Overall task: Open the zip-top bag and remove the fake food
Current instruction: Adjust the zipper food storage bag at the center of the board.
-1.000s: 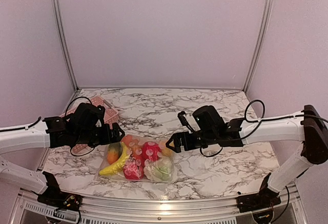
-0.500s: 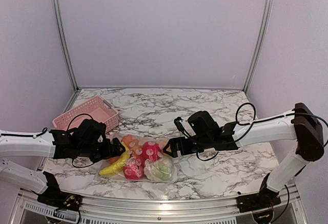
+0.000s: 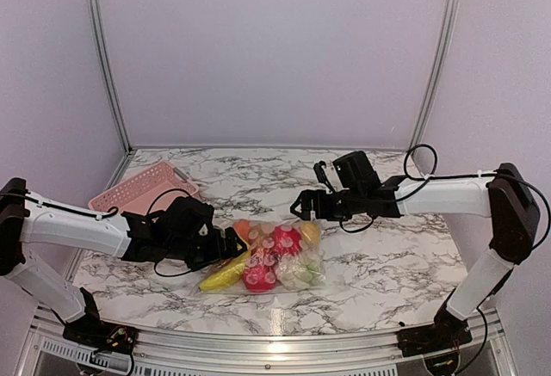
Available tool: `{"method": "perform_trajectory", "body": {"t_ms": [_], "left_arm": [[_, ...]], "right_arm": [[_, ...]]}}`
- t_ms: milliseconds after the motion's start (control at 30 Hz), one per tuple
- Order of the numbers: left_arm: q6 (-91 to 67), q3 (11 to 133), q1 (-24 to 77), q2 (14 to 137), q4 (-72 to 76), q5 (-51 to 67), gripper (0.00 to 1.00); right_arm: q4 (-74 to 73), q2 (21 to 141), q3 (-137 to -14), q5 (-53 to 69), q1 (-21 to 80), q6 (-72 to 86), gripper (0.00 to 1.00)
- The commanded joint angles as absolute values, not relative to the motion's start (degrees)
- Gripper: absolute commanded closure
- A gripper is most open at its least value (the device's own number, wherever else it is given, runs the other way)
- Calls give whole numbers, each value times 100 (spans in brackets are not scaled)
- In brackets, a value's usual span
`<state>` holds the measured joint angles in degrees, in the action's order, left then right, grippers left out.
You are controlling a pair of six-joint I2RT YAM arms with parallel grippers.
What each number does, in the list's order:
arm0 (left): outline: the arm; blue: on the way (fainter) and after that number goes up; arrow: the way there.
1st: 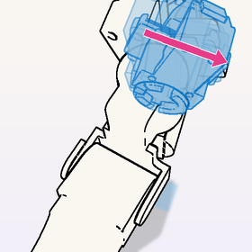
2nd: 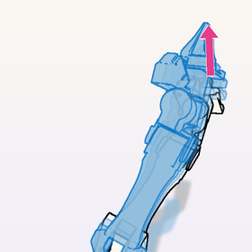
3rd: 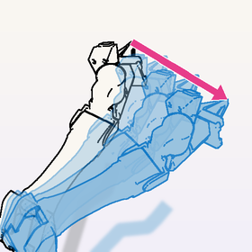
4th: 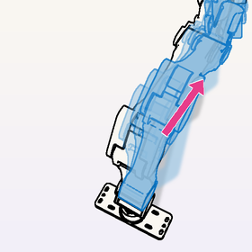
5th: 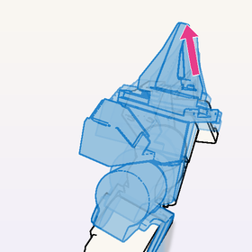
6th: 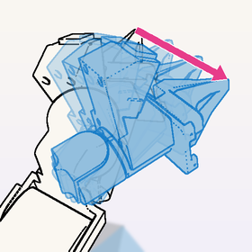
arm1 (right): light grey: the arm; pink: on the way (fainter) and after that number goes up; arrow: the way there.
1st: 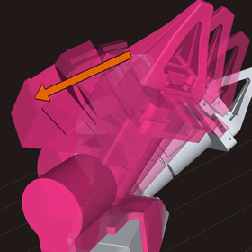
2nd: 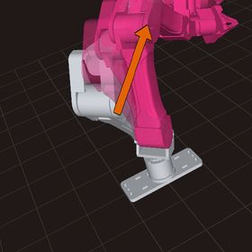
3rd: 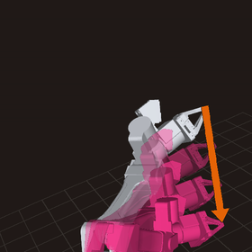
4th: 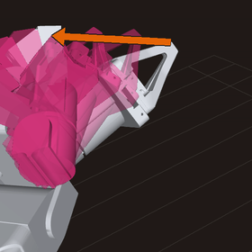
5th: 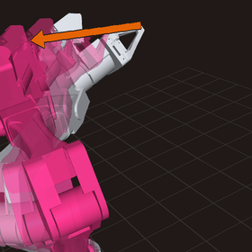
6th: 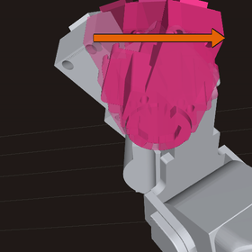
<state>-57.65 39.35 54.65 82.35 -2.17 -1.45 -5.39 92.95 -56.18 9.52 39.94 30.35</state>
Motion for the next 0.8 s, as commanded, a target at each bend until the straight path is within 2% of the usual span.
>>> {"method": "perform_trajectory", "body": {"t_ms": [0,300,600,767], "left_arm": [[-5880,4647,5780,8955,542,258,1],[-5860,5808,6077,10065,879,458,1],[-5479,5607,5984,9122,22,-199,1],[-5066,5219,5479,8639,-400,-249,1]], "right_arm": [[-1233,9267,-6303,787,3823,2552,1],[-1693,8247,-5773,621,3836,2735,1],[-1953,7541,-5143,206,4614,3395,1],[-1527,7446,-4578,302,5023,4021,1]]}}
